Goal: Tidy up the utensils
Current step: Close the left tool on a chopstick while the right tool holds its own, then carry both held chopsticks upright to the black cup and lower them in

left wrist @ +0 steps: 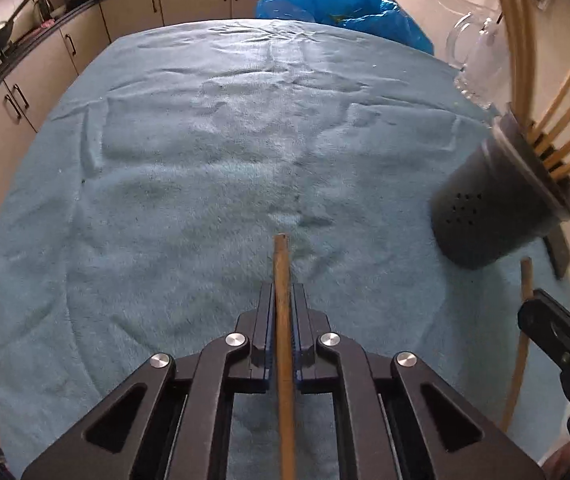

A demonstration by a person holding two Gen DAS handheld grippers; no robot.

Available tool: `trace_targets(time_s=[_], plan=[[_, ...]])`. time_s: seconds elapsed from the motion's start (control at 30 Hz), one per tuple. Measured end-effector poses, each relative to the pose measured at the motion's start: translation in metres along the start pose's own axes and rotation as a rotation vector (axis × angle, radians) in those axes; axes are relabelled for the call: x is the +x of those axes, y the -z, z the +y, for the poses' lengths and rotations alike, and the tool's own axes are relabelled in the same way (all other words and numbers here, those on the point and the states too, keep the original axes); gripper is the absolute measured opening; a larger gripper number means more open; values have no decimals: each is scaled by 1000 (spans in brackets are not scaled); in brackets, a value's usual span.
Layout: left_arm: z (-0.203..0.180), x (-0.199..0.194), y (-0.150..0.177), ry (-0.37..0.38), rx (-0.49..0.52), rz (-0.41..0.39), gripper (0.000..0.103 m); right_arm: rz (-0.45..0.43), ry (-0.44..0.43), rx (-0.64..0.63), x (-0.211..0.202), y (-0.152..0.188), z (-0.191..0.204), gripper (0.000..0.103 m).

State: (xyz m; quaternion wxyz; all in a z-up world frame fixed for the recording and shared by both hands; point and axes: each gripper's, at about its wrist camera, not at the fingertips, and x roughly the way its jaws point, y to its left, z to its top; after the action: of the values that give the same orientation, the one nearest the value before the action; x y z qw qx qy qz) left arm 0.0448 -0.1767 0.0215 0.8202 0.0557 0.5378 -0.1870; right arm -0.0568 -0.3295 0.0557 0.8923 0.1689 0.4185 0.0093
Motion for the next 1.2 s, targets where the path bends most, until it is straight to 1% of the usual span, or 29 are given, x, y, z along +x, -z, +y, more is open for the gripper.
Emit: trace_targets(time_s=[0.07,0.23,0.27,0.33,0.4,0.47,0.53,0.67,0.83,1.2], plan=[[2,-15,6,12,-3,-40,7,-15,-7,0,-6,1,1,8],[12,-78,17,54,-33,-200,7,-71,-43,5,-32,2,-3,8],[14,-95,20,62,-41,-243,7,-99,-55,3,-41,2,-1,8],[17,-118,24,66,-47,-299,7,-143,-77,-4,-55,2,3,8],[17,-145,31,69,-39,-364,7,-209,-105,-16,-74,4,9,8],[16,-162,36,79,-36,-401,7,-263,-113,-29,-90,6,13,8],[17,-176,40,93,-32,-427,7,-319,-120,-44,-106,8,18,8],[11,-193,44,105,-18,-468,7,-389,-124,-59,-127,10,25,8],[9,-201,47,108,-17,-482,7,-407,-115,-58,-135,11,26,8],[10,-201,50,112,-11,-483,7,-439,-106,-41,-145,10,19,8]])
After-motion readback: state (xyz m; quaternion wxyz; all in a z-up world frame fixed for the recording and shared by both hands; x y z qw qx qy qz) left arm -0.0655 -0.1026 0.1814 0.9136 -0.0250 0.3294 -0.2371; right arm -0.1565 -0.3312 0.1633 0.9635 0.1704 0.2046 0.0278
